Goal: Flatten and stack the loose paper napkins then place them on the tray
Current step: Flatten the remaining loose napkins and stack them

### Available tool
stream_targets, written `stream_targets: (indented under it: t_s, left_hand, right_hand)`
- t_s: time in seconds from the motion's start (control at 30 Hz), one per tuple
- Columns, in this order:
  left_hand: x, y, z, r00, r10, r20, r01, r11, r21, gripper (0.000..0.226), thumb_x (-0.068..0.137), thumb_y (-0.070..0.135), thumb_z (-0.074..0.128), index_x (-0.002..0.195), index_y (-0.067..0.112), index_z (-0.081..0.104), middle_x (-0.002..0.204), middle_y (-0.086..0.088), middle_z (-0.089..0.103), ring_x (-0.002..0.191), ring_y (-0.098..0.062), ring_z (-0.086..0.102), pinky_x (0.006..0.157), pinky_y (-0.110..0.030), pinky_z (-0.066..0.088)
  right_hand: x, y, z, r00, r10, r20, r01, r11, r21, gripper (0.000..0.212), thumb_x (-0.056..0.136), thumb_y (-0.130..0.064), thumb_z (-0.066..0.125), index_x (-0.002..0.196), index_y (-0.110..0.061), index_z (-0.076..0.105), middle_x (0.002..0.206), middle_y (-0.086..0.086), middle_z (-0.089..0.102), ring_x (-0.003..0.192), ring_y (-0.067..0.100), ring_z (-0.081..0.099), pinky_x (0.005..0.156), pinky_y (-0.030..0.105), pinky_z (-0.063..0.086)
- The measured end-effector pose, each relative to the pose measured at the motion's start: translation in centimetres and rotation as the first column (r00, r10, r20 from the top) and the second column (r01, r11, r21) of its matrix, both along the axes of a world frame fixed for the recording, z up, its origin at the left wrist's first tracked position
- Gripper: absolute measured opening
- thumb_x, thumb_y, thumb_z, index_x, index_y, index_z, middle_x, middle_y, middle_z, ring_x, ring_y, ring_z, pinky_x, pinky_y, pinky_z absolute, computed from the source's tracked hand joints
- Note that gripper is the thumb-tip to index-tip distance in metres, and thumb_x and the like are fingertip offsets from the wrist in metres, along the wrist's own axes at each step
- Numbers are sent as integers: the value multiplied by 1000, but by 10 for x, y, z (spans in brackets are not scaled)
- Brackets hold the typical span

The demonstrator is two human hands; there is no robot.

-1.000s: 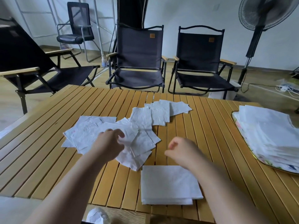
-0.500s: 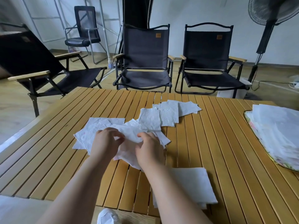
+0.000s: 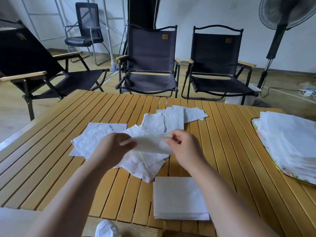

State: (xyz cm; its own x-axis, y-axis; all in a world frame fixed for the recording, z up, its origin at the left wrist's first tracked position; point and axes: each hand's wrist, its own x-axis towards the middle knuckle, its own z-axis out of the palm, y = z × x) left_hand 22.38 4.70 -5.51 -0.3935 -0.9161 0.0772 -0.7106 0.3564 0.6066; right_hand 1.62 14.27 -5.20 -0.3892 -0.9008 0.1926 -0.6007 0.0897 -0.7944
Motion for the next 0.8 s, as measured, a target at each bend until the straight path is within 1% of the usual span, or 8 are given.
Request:
stream_targets:
  t_s: [0.1,0.2,0.27,0.37,0.5,0.63,0.7,0.8]
  left_hand:
    - [-4,14,10,979,-61,-195,95,981,171,24,93,31,66,82,10,73,76,-14,69,64,-20,57,63,-33,43]
    - [-15,29,15,954,-108,-279,201,922,330,19,93,26,68,82,12,74,61,4,60,56,-12,48,59,-28,41]
    - [-24,40,16,953,-179,-245,267,878,398,24,93,28,69,79,8,70,58,8,55,54,-12,44,53,-25,38]
    - [-38,55,14,952,-282,-117,302,813,497,27,92,32,69,73,13,67,55,6,60,49,-9,46,48,-21,36]
    - [-54,68,7,914,-403,47,289,729,621,21,96,35,64,94,16,73,76,1,76,56,-10,58,52,-19,39]
    - [-57,61,5,910,-341,237,181,839,513,28,97,39,60,94,14,72,75,8,76,54,-6,60,52,-18,42]
    - [-51,48,3,950,-211,232,110,918,381,22,96,33,60,86,17,72,71,8,75,56,-7,60,56,-19,47]
    - [-35,27,0,987,-33,158,-10,964,267,15,93,18,59,85,22,71,77,5,74,69,-15,66,58,-26,50]
  right_hand:
    - [-18,17,13,997,-22,78,18,999,45,18,95,-32,67,87,-16,68,84,4,73,80,21,67,70,36,54]
    - [-44,37,25,995,-8,98,-10,983,181,23,93,-40,69,83,-19,68,70,5,68,62,19,58,61,31,42]
    - [-65,53,28,992,26,127,-67,941,332,25,92,-40,70,83,-16,68,62,1,57,54,17,45,58,30,34]
    - [-89,78,22,978,62,199,-161,832,530,24,92,-37,71,84,-15,67,57,-6,57,49,13,44,55,29,33]
    - [-96,91,8,990,134,42,-122,677,726,28,92,-45,68,85,-18,66,63,-4,60,48,10,47,62,29,37]
    - [-83,74,1,990,31,-138,70,741,668,30,89,-50,69,88,-21,62,85,-5,67,68,11,57,60,27,43]
    - [-69,59,-1,985,-47,-164,128,837,532,24,89,-45,71,93,-24,62,92,-6,63,80,11,60,63,27,48]
    - [-39,34,-6,996,-26,-90,61,911,409,19,89,-34,74,102,-26,62,96,-9,62,84,10,60,59,22,46]
